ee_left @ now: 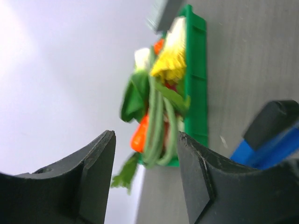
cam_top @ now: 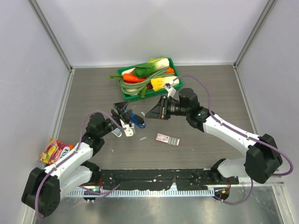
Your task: Unload the staples from the stapler
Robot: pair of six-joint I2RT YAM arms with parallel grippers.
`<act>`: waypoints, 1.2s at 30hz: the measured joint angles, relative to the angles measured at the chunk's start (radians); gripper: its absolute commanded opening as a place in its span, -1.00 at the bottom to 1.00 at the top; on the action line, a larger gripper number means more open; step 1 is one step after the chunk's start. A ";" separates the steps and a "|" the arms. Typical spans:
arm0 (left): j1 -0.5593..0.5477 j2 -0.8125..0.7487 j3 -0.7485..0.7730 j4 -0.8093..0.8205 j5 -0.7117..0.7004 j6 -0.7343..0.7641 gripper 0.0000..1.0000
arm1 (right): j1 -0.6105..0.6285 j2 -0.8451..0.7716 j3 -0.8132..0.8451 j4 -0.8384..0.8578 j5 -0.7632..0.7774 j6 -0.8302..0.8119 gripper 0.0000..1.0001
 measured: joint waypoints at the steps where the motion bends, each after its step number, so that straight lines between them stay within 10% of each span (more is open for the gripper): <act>1: -0.003 0.004 -0.009 0.047 0.009 0.012 0.17 | 0.000 0.005 0.000 0.004 -0.012 0.006 -0.79; 11: -0.015 0.014 -0.100 0.382 0.182 0.186 0.08 | -0.008 0.056 0.000 0.085 -0.088 0.070 -0.81; 36: -0.032 0.120 -0.157 0.495 0.301 0.372 0.01 | -0.024 0.143 -0.015 0.264 -0.198 0.204 -0.83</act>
